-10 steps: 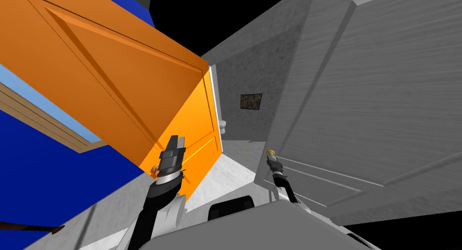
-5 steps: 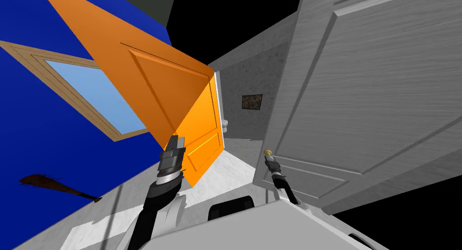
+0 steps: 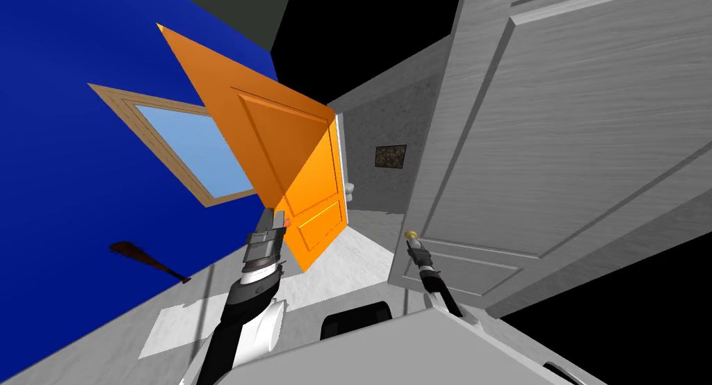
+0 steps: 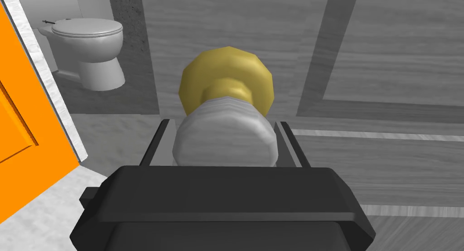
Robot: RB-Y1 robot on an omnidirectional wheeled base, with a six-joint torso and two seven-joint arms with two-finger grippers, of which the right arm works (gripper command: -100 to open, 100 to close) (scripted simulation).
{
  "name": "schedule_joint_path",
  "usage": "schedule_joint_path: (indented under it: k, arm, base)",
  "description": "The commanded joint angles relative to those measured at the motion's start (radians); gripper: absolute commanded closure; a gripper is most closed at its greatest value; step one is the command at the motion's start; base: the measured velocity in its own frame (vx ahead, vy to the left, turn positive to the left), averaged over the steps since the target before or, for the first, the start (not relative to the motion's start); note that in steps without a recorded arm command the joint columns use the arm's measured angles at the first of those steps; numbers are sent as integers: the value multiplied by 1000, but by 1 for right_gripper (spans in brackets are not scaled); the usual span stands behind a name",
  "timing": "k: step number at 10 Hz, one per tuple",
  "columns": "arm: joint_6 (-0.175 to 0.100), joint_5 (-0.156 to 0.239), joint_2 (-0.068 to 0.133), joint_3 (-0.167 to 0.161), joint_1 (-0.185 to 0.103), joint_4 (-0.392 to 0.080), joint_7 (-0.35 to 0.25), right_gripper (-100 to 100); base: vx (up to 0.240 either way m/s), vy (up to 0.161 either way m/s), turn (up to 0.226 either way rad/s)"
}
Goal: Pull the door open
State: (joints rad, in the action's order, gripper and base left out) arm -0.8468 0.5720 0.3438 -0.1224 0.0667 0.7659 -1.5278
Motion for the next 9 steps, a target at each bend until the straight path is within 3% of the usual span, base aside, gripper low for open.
schedule_joint_path:
  k: [1,5,6,9]
  arm:
    - [-9,-12,14,-28,17,12,-24,100]
    - [-26,-34,47,-79,39,32,-70,100]
    - [-19,-31,41,-73,36,28,-61,100]
    - [-56,-54,76,-117,65,35,-110,100]
  base:
    - [-261,-31,112]
    - [-249,-28,89]
    - [-112,-7,22]
    - [-202,-43,109]
